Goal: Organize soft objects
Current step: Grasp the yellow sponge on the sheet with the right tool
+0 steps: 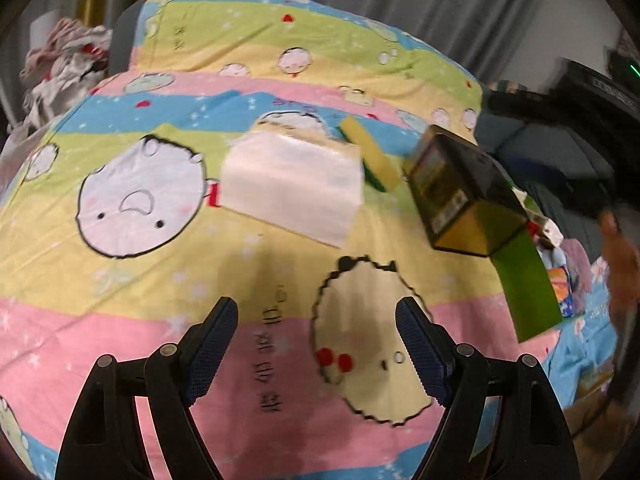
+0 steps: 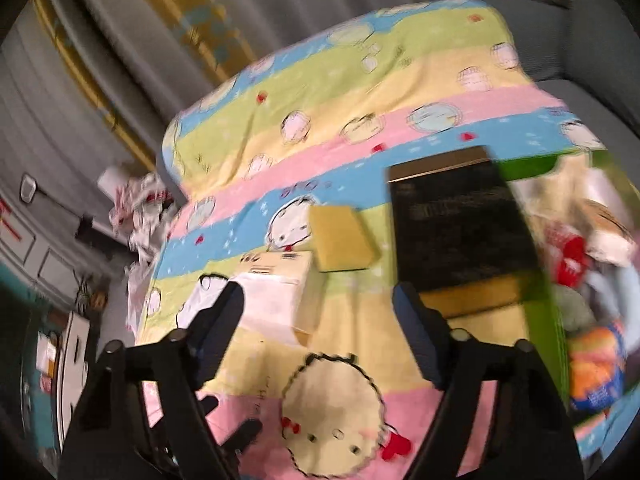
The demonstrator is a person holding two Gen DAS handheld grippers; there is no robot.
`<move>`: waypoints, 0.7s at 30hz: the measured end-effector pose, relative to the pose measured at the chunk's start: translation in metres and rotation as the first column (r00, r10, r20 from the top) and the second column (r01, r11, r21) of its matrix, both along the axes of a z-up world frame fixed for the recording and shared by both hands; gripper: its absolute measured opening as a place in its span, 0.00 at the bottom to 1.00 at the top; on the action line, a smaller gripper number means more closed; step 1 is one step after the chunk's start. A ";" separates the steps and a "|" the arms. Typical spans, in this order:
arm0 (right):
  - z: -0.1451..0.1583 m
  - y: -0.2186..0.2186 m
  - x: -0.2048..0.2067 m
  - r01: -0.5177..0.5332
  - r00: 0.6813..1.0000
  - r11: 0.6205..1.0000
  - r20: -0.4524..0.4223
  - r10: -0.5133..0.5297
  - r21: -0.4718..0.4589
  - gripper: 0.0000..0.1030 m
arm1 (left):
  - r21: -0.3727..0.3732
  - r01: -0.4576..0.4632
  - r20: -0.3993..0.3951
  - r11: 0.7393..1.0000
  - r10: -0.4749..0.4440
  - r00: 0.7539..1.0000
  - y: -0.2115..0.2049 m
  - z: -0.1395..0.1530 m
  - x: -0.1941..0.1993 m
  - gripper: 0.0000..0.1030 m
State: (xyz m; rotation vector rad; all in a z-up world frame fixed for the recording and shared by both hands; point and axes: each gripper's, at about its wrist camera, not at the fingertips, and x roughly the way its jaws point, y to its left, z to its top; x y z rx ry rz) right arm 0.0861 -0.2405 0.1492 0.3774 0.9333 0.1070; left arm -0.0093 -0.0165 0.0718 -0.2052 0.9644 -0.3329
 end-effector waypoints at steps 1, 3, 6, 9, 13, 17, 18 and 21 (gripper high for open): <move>-0.003 0.008 0.011 -0.010 1.000 1.000 -0.021 0.009 -0.028 0.59 | -0.003 -0.006 -0.004 1.000 0.006 1.000 0.003 -0.001 0.001 0.79; -0.014 0.028 0.043 -0.042 0.996 0.994 -0.082 0.034 -0.103 0.48 | -0.009 -0.017 -0.009 1.000 0.017 1.000 0.012 -0.003 0.002 0.79; -0.034 0.047 0.085 -0.072 0.987 0.982 -0.156 0.044 -0.176 0.45 | -0.019 -0.024 -0.016 1.000 0.024 1.000 0.021 -0.006 0.005 0.79; -0.055 0.055 0.117 -0.079 0.977 0.967 -0.212 0.027 -0.241 0.45 | -0.023 -0.031 -0.021 0.999 0.030 0.999 0.029 -0.009 0.008 0.79; -0.080 0.055 0.143 -0.062 0.962 0.956 -0.274 -0.020 -0.288 0.45 | -0.032 -0.039 -0.035 0.999 0.037 0.999 0.037 -0.012 0.011 0.79; -0.100 0.049 0.149 -0.071 0.953 0.952 -0.301 -0.024 -0.299 0.29 | -0.024 -0.045 -0.033 0.999 0.044 0.998 0.040 -0.013 0.011 0.79; -0.099 0.048 0.147 -0.070 0.957 0.954 -0.288 -0.018 -0.292 0.26 | -0.019 -0.047 -0.029 0.999 0.046 0.999 0.041 -0.012 0.010 0.79; -0.084 0.050 0.136 -0.075 0.970 0.949 -0.243 -0.002 -0.306 0.21 | -0.015 -0.045 -0.021 0.999 0.044 0.999 0.040 -0.009 0.007 0.79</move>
